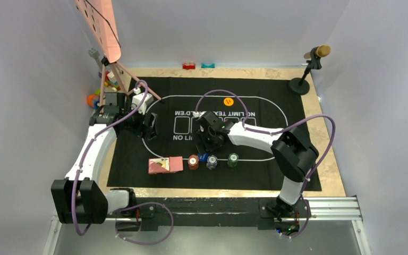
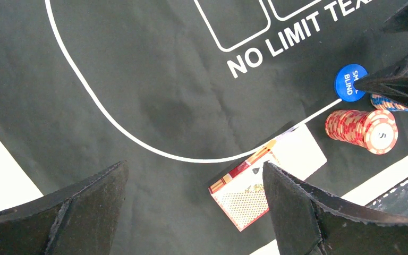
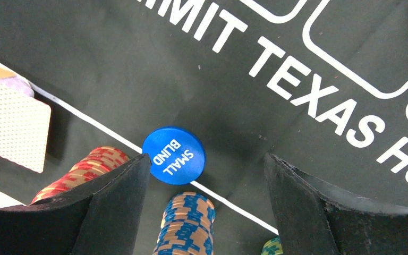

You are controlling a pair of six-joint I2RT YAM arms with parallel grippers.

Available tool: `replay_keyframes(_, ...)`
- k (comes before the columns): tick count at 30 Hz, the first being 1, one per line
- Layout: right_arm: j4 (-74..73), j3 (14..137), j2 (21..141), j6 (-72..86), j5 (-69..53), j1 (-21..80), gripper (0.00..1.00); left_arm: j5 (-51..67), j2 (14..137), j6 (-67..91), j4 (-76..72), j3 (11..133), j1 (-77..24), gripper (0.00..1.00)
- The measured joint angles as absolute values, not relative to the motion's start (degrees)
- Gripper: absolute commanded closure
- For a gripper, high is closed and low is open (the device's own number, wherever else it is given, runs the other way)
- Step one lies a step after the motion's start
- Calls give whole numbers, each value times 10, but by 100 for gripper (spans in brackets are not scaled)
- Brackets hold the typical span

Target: Distribute texas hold em gaming equipment

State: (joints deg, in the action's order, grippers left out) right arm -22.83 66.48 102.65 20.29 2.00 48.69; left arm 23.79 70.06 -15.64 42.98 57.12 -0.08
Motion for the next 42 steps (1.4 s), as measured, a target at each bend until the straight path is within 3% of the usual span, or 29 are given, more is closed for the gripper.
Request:
replay_keyframes(14,-289,711,1072,196,37,537,25,235,697,-156,430,571,-1,0)
replay_keyframes(18,-306,720,1084,194,40,541,35,234,697,-156,430,571,-1,0)
replay_keyframes(24,-321,729,1091,193,43,541,62,232,697,-156,430,571,-1,0)
replay_keyframes(37,-347,831,1157,188,35,541,84,220,695,-157,430,571,-1,0)
replay_keyframes(42,-347,917,1216,185,19,541,84,216,692,-157,430,571,-1,0)
